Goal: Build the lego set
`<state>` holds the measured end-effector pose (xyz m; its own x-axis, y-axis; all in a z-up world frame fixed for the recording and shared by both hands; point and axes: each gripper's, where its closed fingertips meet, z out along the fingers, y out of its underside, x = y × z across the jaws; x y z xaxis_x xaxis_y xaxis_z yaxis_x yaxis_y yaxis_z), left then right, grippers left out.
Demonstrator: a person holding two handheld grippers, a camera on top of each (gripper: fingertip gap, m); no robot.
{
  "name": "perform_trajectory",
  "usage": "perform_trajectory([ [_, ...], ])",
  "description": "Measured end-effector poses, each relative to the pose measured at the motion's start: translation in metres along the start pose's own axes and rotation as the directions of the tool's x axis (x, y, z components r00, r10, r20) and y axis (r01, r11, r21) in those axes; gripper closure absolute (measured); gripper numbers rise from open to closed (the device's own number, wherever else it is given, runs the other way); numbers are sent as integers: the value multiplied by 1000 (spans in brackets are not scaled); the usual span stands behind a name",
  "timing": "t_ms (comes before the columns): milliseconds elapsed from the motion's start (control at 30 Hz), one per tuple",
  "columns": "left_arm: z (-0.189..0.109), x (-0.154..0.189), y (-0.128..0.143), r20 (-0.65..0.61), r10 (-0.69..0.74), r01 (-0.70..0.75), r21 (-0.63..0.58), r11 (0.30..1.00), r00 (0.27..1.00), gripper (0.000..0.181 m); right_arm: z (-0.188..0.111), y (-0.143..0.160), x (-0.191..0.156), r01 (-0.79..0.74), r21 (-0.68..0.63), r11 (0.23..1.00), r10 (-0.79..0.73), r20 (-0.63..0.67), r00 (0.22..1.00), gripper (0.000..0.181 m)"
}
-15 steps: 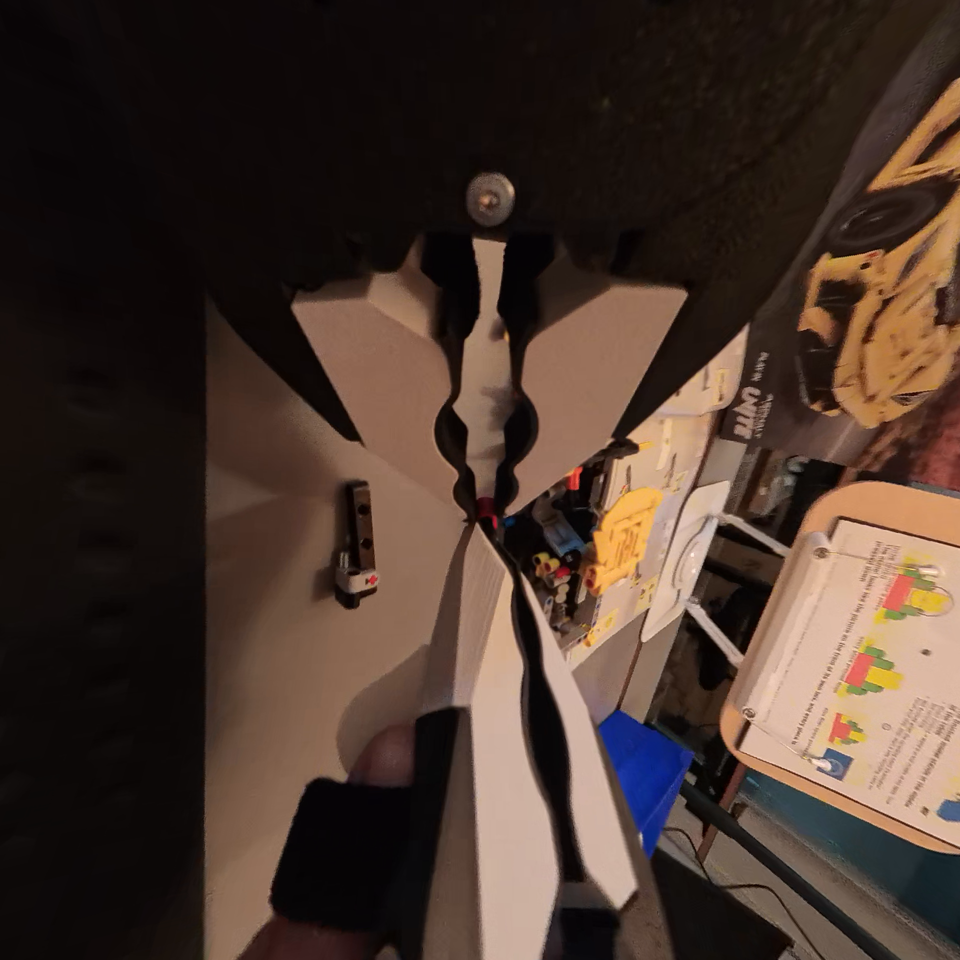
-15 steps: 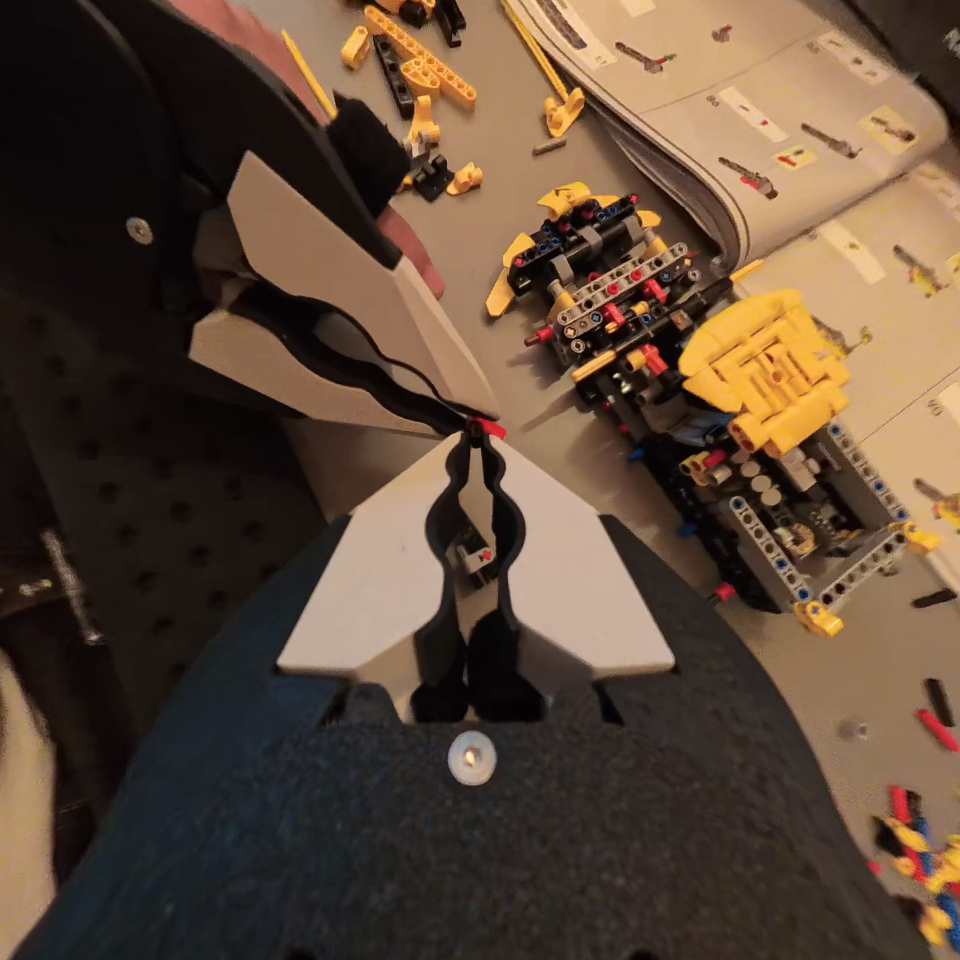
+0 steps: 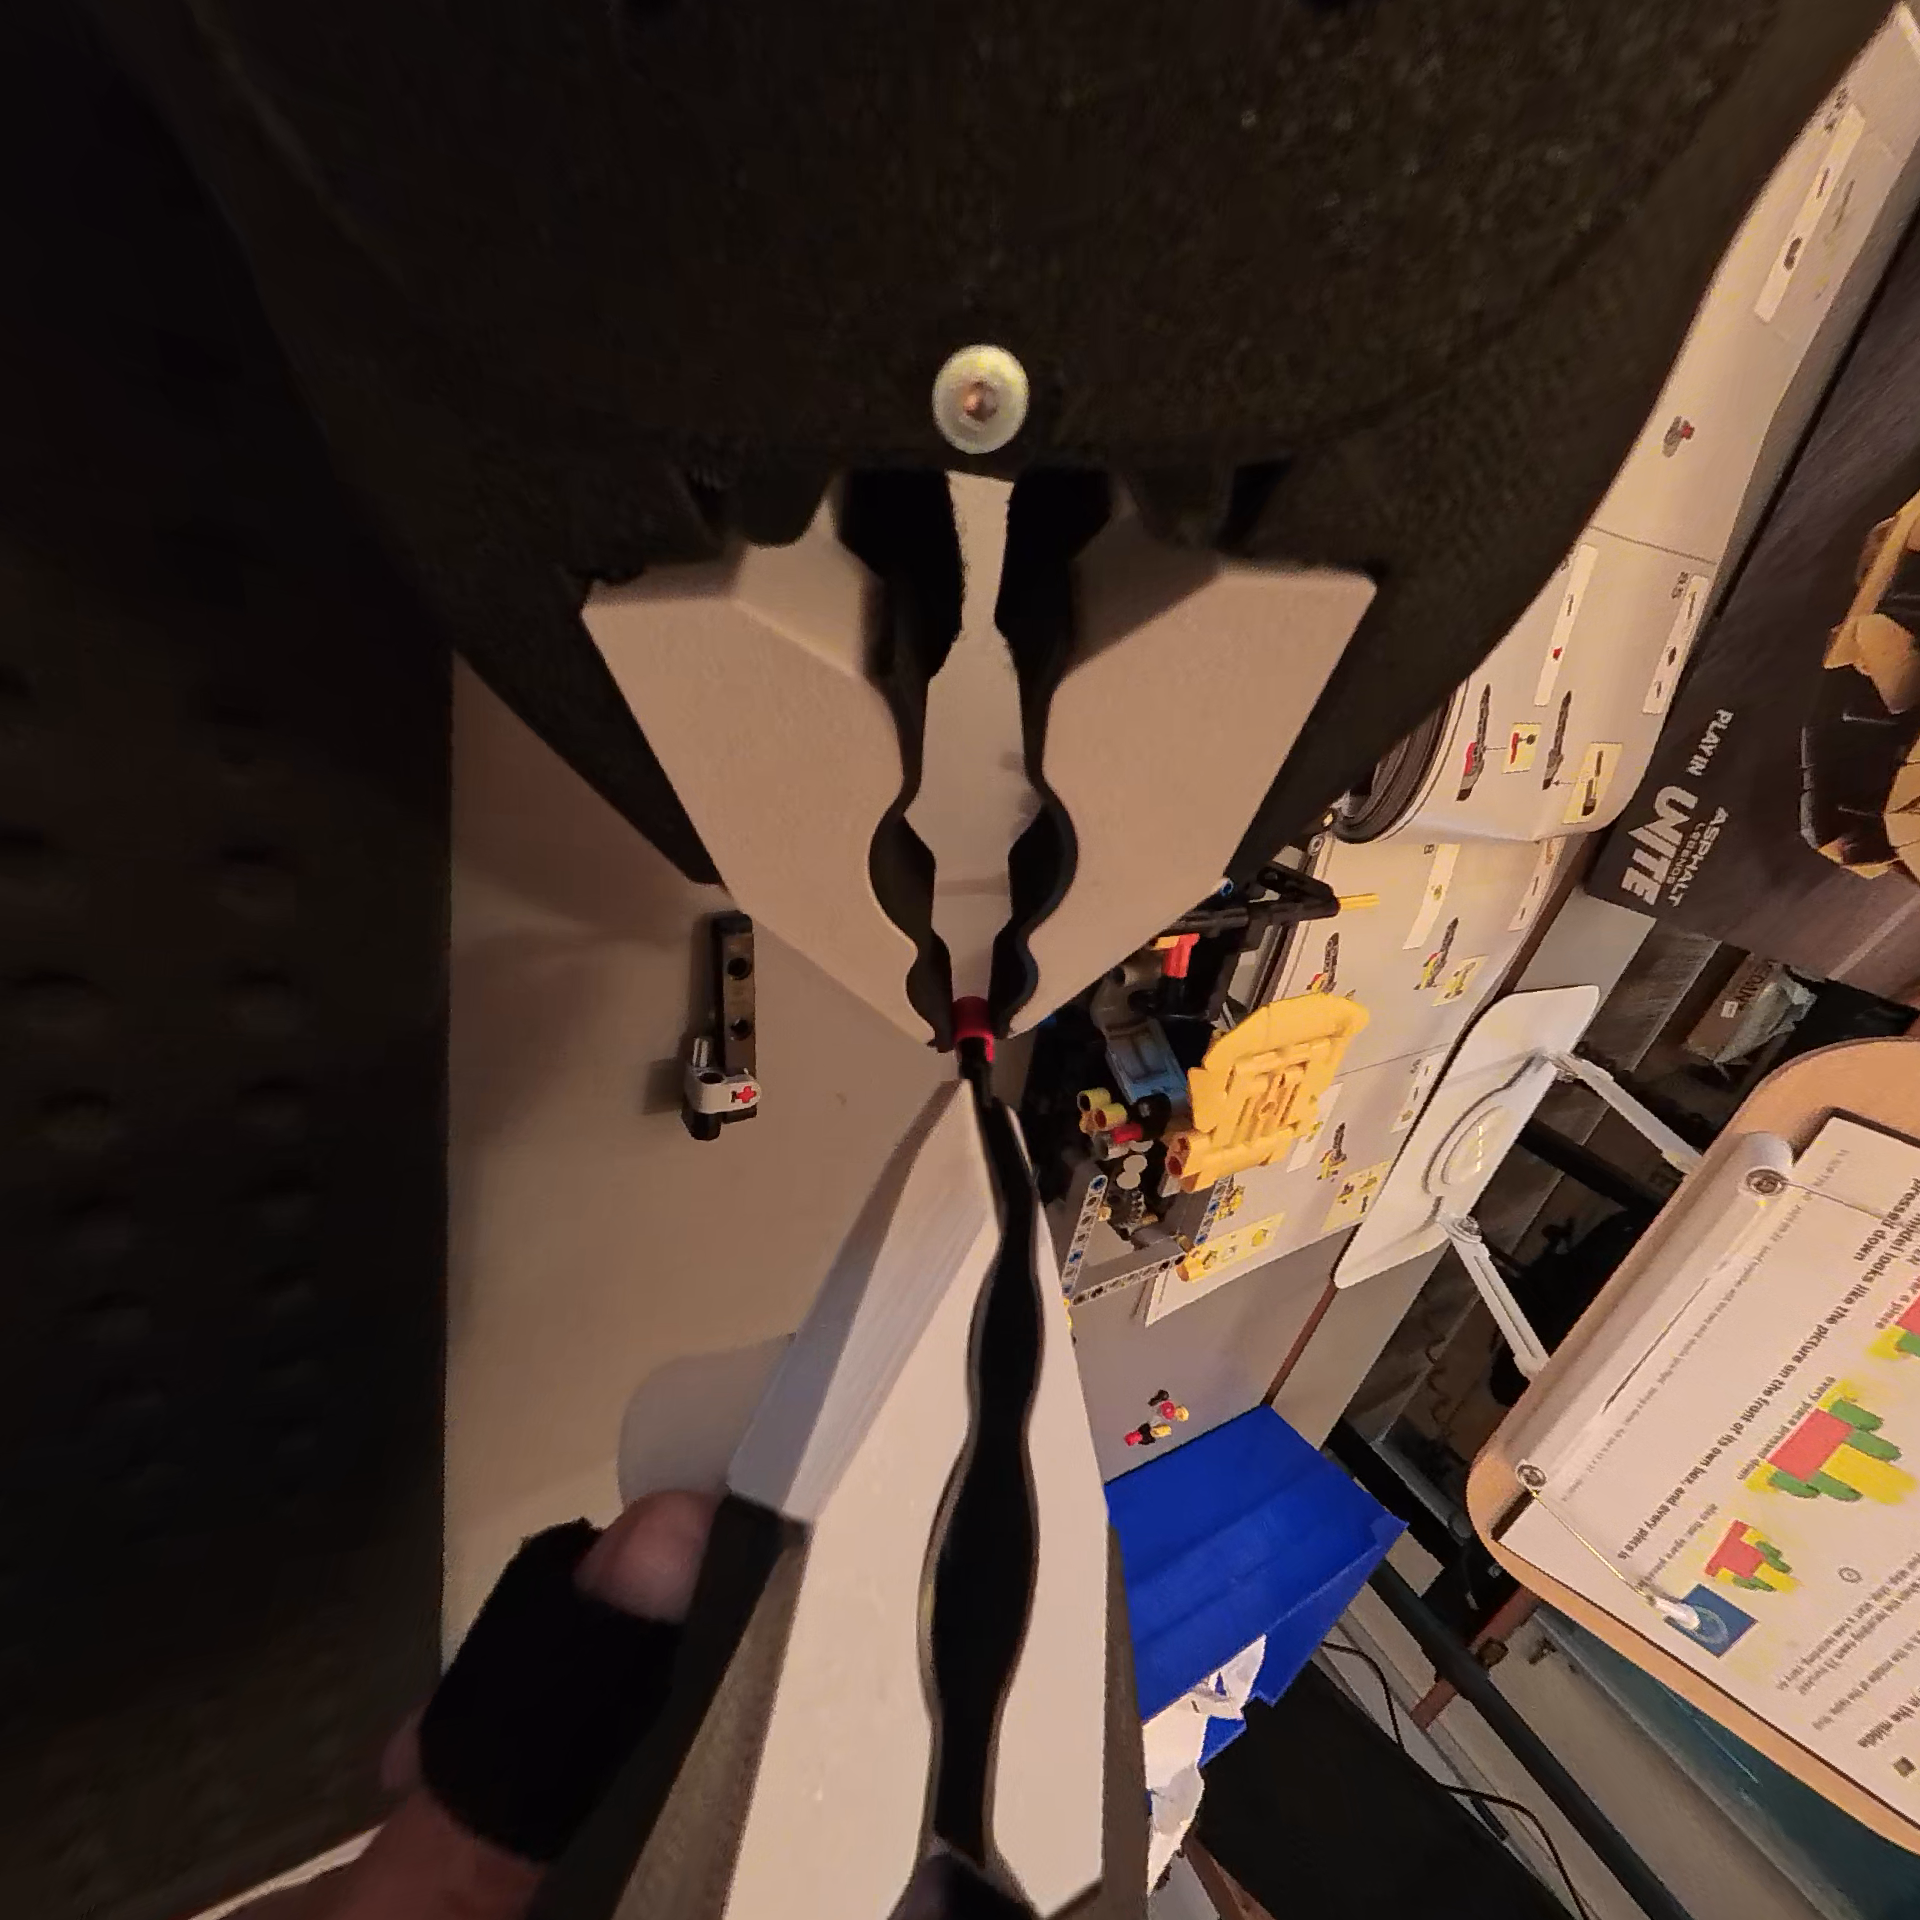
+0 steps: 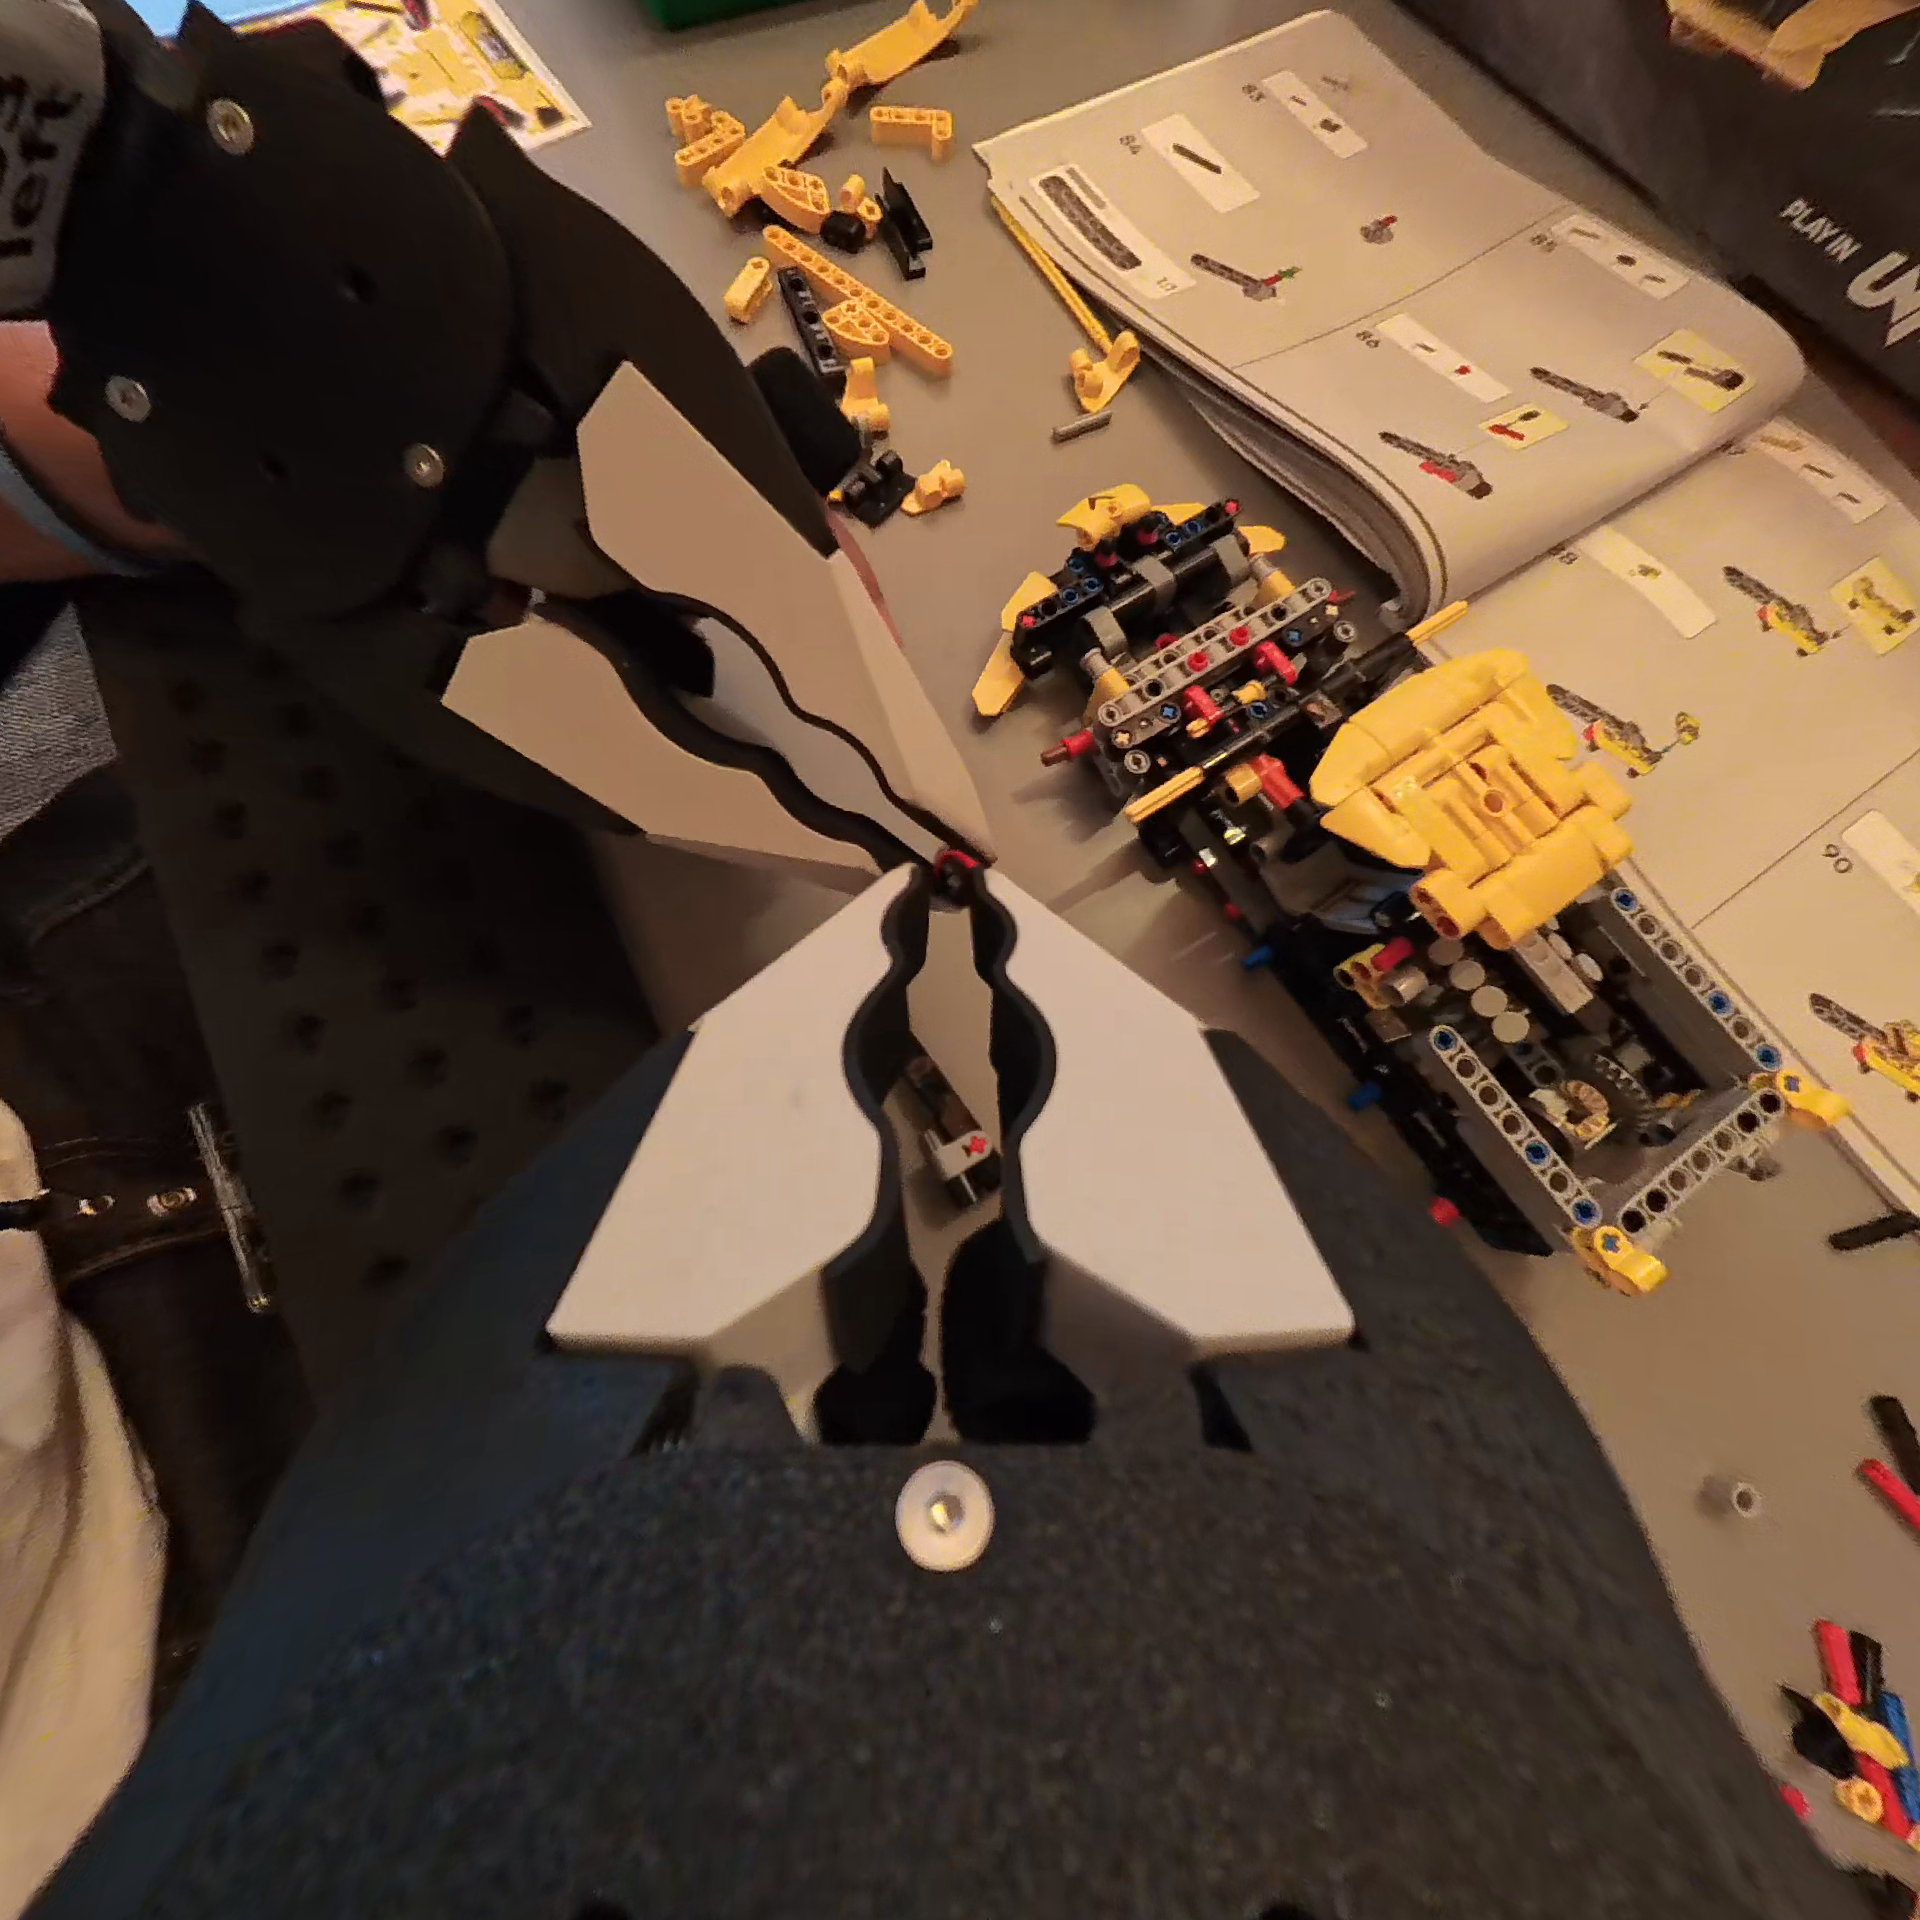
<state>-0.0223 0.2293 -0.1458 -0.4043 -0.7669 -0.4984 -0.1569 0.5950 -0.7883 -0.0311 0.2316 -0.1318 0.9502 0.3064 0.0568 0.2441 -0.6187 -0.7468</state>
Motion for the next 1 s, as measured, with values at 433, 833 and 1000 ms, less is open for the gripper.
perform_trajectory([
  [433,-2,-3,-2,61,72,-70,-38,997,996,176,5,1,1,118,-92,989,-132,-156,979,178],
  [833,-16,-36,-10,-61,-419,423,146,894,906,175,-26,-25,26,-235,288,928,203,136,970,147],
  [1000,-29,-66,2,-141,-678,691,211,691,722,175,-22,-31,43,-176,335,926,152,97,984,144],
])
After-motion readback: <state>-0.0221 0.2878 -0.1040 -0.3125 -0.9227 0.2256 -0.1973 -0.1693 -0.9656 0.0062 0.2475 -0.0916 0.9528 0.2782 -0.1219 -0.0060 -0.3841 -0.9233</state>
